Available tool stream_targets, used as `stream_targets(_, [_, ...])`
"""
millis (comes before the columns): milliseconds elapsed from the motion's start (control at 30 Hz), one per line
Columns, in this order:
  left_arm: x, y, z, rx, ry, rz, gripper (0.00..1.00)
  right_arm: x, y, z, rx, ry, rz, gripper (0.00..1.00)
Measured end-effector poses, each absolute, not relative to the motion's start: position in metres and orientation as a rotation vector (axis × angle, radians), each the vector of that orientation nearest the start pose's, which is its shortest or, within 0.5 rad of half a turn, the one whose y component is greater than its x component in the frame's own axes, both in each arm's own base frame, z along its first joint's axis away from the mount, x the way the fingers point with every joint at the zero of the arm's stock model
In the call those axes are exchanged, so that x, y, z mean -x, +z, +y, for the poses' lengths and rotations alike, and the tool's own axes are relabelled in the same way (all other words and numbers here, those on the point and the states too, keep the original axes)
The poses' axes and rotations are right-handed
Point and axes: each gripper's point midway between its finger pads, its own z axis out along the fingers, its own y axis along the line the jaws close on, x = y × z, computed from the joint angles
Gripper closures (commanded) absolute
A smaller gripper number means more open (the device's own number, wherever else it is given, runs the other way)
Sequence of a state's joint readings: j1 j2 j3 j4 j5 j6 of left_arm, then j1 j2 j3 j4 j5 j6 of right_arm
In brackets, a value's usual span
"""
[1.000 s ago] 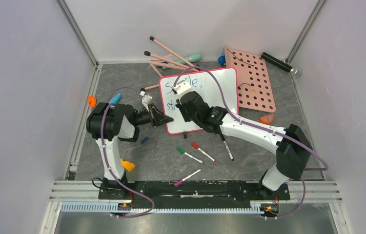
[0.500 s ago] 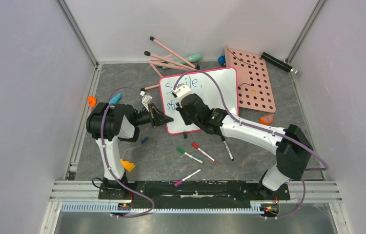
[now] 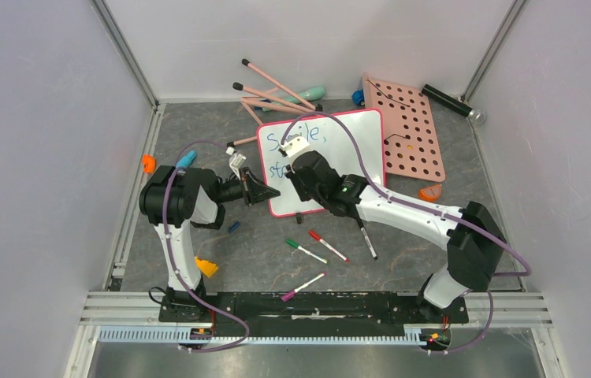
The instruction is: Write a sentence on the whiteboard
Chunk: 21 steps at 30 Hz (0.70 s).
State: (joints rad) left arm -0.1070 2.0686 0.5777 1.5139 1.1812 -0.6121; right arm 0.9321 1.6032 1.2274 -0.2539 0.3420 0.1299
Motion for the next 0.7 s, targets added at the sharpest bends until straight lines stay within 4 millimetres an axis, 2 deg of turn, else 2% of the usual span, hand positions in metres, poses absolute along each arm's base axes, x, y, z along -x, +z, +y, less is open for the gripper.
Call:
stream_targets(300, [-0.324, 0.075, -0.207, -0.607, -1.439, 1.658, 0.98, -0.319, 0.181, 0.327, 0.634, 0.218, 2.043, 1.00])
stream_targets(700, [-0.324, 0.075, -0.207, -0.607, -1.439, 1.658, 0.98, -0.319, 0.181, 0.327, 0.633, 0.219, 2.044, 1.00])
